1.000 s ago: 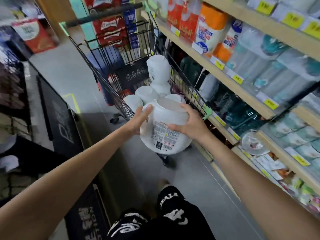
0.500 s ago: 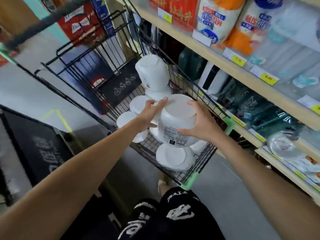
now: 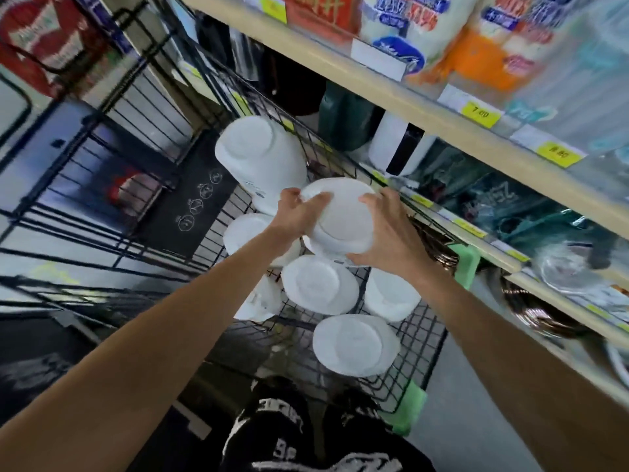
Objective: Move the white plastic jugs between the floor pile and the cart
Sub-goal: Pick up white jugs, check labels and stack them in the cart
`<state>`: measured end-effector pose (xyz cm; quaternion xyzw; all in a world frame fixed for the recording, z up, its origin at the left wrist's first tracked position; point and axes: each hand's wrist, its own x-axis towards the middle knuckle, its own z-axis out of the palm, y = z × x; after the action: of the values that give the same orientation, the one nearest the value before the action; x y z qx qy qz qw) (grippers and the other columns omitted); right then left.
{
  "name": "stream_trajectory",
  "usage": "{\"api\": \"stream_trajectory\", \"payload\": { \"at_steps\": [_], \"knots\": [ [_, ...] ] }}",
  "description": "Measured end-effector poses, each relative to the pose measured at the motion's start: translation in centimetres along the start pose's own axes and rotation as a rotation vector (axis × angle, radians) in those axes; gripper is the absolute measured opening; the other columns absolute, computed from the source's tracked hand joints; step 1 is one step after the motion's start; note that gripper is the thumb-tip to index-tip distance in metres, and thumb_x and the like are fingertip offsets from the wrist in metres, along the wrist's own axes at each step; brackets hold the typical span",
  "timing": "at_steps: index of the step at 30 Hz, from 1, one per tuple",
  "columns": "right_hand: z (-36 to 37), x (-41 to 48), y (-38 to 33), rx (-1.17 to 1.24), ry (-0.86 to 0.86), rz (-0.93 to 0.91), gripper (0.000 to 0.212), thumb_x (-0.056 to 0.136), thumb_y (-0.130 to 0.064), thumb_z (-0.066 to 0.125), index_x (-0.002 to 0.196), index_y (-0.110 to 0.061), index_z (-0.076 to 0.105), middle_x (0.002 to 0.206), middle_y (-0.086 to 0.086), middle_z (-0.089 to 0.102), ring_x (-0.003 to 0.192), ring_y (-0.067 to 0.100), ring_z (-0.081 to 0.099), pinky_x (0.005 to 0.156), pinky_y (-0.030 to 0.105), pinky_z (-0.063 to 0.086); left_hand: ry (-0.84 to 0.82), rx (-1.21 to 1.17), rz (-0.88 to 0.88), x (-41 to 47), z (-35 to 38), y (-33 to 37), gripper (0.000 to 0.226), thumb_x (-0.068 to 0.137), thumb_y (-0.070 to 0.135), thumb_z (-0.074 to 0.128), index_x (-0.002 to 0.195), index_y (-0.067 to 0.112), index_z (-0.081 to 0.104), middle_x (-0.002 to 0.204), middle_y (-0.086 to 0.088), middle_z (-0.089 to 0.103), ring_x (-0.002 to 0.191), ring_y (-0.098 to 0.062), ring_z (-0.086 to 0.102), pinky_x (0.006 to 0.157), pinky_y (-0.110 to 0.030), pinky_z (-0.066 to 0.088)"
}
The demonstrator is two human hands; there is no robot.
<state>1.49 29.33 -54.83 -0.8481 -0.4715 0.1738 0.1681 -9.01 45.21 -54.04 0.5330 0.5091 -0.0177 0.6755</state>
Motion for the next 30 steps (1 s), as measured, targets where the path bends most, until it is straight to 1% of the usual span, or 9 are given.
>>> {"api": "stream_trajectory", "payload": {
  "at_steps": [3,6,11,13,18,20,24,27,30],
  "knots": [
    [1.1,1.5,-0.4,-0.022,0.006,0.039,0.101,0.054,-0.042,0.087,0.132,-0.023,0.025,0.141,0.018,0.025,0.127,0.037,0.030,0.097,0.047,0.041,0.032,0.011,-0.022,1.7,-0.3,0.3,0.107,0.052,0.064,0.072,0.140,0.021,0.031,0.137,-0.002,0.039,0.122,-0.024,0.049,0.103,-0.043,0.046],
    [1.9,2.7,-1.2,-0.047,0.017,0.073,0.100,0.054,-0.045,0.085,0.132,-0.022,0.027,0.141,0.018,0.026,0.126,0.037,0.032,0.096,0.049,0.042,0.072,0.110,-0.008,3.3,-0.6,-0.3,0.088,0.079,0.048,0.071,0.147,0.018,0.023,0.145,-0.003,0.028,0.132,-0.023,0.037,0.104,-0.026,0.032],
    [2.7,3.5,-2.0,-0.082,0.058,0.023,0.097,0.048,-0.051,0.083,0.125,-0.019,0.032,0.132,0.024,0.039,0.117,0.043,0.044,0.090,0.051,0.047,0.085,0.119,-0.104,4.5,-1.2,-0.6,0.096,0.076,0.054,0.071,0.147,0.018,0.017,0.146,-0.006,0.028,0.131,-0.028,0.038,0.108,-0.041,0.037],
    [2.9,3.6,-1.8,-0.099,0.054,0.011,0.097,0.049,-0.053,0.083,0.125,-0.016,0.036,0.131,0.027,0.040,0.116,0.044,0.046,0.093,0.051,0.046,0.047,0.076,-0.145,4.7,-1.5,-0.7,0.103,0.069,0.059,0.074,0.146,0.020,0.017,0.145,-0.005,0.032,0.128,-0.029,0.041,0.102,-0.046,0.044],
    [3.0,3.4,-1.6,-0.088,0.035,0.029,0.097,0.050,-0.048,0.084,0.127,-0.015,0.036,0.134,0.027,0.039,0.122,0.045,0.041,0.102,0.057,0.041,-0.021,0.071,-0.123,4.6,-1.6,-1.0,0.096,0.074,0.050,0.075,0.146,0.021,0.017,0.143,-0.004,0.034,0.125,-0.027,0.044,0.075,-0.035,0.054],
    [2.8,3.3,-1.6,-0.069,0.034,0.048,0.099,0.050,-0.042,0.088,0.129,-0.015,0.035,0.136,0.027,0.036,0.126,0.045,0.037,0.103,0.059,0.039,-0.031,0.074,-0.091,4.6,-1.4,-1.0,0.095,0.074,0.047,0.076,0.144,0.020,0.018,0.143,-0.005,0.034,0.126,-0.029,0.043,0.084,-0.039,0.053],
    [3.1,2.4,-1.2,0.006,0.073,0.164,0.101,0.054,-0.039,0.089,0.135,-0.019,0.032,0.147,0.023,0.024,0.134,0.042,0.025,0.106,0.061,0.035,-0.044,0.210,0.066,3.7,-0.4,-0.9,0.096,0.078,0.036,0.077,0.147,0.015,0.014,0.147,-0.009,0.026,0.134,-0.027,0.033,0.111,-0.042,0.035],
    [3.6,1.7,-0.9,0.078,0.126,0.294,0.104,0.057,-0.039,0.089,0.140,-0.019,0.029,0.152,0.020,0.013,0.140,0.040,0.014,0.106,0.059,0.037,-0.084,0.303,0.146,3.1,0.4,0.1,0.094,0.082,0.031,0.073,0.150,0.018,0.010,0.152,-0.008,0.018,0.137,-0.025,0.029,0.111,-0.037,0.031],
    [3.3,2.5,-1.4,0.020,0.092,0.323,0.104,0.061,-0.042,0.086,0.146,-0.022,0.030,0.151,0.016,0.011,0.139,0.037,0.011,0.105,0.056,0.037,-0.086,0.305,0.106,3.6,0.2,0.7,0.093,0.083,0.035,0.071,0.150,0.019,0.009,0.152,-0.008,0.018,0.136,-0.027,0.031,0.110,-0.038,0.032]
  ]
}}
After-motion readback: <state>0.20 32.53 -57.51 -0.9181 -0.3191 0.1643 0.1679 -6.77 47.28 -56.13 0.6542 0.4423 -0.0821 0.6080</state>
